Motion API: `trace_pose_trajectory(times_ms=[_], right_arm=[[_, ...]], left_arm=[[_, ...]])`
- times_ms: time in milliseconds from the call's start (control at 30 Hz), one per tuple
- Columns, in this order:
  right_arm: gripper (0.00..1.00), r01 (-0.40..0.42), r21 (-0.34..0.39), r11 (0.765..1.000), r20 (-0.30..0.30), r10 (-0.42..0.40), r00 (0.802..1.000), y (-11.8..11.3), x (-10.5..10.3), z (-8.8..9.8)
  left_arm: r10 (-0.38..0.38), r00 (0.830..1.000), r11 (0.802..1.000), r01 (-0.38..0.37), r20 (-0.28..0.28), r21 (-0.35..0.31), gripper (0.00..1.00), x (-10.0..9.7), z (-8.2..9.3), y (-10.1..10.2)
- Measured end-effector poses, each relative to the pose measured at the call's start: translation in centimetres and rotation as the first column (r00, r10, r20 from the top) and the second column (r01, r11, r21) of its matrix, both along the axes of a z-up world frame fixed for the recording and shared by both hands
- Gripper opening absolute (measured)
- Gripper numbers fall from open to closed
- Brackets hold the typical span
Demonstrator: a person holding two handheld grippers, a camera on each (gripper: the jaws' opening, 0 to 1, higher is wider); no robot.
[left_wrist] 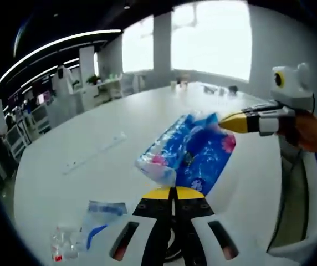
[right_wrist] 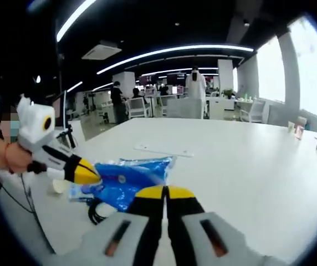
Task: Arrange the tabletop items into an orderly group along one side of the table until the central work area is clear of visible clutter.
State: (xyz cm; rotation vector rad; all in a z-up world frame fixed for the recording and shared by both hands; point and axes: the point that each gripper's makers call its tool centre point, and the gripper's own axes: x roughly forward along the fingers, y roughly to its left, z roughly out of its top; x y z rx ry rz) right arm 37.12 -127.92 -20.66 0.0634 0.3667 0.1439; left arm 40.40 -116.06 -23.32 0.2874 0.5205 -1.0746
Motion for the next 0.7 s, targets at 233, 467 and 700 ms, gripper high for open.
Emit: trace_pose_trajectory(times_ms=[233, 467, 700], right_arm=[[0.0, 0.029, -0.001, 1.0, -0.012, -0.029, 1.0, -1.6, 0.6, -0.7], [0.0, 0.043, 0.001, 0.999, -0.031, -0.043, 0.999, -3.2, 1.6, -2.0], [0.0, 0.055, 0.002, 0.998, -0.059, -0.055, 0.997, -4.5, 2.8, -3.9]], left_arm=[[-0.01, 1.0, 1.0, 0.01, -0.003, 0.008, 0.0, 1.1, -0.8, -1.8], [-0.004, 1.0, 1.0, 0.004, -0.014, 0.0, 0.0, 2.5, -1.8, -3.3], [-0.005, 1.0, 1.0, 0.006, -0.03, 0.023, 0.0, 3.4, -4.0, -4.6]])
